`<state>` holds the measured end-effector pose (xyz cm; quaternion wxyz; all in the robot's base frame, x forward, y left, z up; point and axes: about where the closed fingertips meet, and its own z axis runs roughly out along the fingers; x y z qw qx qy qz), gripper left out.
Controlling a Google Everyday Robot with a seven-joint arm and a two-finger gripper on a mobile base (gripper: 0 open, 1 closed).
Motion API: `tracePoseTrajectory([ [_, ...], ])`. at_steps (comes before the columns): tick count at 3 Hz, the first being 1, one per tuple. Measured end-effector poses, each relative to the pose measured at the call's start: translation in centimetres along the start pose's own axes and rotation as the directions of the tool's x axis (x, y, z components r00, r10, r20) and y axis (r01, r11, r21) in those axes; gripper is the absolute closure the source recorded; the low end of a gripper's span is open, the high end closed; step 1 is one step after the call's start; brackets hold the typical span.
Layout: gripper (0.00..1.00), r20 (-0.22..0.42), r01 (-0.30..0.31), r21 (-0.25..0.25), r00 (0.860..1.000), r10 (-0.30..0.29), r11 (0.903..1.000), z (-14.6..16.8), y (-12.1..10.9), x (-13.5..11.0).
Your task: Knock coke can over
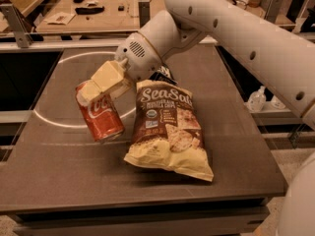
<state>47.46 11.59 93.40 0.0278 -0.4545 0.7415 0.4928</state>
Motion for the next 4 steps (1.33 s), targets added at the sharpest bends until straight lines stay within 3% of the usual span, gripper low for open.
tracePoseTrajectory([
  [1, 1.00, -0.100, -0.082, 0.045, 0.991, 0.086, 0.9956, 0.5, -0.8, 0.8],
  [2, 1.00, -0.215, -0.125, 0.078, 0.967, 0.139, 0.9891, 1.5, -1.7, 0.8],
  [3, 1.00, -0.291, -0.128, 0.097, 0.945, 0.152, 0.9870, 2.6, -2.5, -0.2],
  [4, 1.00, -0.319, -0.150, 0.114, 0.931, 0.179, 0.9821, 4.0, -3.4, -0.6],
])
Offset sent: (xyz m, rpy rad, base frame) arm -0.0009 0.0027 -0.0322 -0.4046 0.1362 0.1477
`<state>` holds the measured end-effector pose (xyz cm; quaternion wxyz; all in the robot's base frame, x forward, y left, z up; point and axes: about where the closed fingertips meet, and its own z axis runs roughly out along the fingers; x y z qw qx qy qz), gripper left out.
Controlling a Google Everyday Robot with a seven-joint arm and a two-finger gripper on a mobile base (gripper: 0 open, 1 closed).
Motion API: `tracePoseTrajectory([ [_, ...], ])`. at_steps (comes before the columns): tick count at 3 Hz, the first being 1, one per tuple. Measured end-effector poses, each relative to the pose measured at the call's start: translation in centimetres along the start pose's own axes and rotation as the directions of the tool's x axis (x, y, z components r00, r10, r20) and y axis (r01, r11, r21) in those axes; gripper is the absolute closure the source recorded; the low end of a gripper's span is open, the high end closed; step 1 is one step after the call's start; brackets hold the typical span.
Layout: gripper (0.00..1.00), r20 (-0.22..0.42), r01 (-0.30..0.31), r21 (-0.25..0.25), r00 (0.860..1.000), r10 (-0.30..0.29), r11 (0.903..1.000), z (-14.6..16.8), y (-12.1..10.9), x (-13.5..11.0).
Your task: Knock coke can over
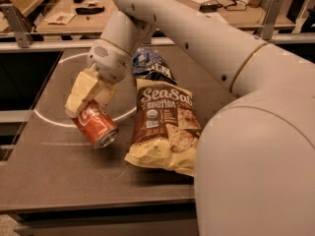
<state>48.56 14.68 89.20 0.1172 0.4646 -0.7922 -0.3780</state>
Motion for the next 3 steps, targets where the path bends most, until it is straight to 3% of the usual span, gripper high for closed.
tracePoseTrajectory([
  [3, 1.00, -0.081, -0.069, -0.004, 0.994, 0.069, 0.9976, 2.8, -2.0, 1.3],
])
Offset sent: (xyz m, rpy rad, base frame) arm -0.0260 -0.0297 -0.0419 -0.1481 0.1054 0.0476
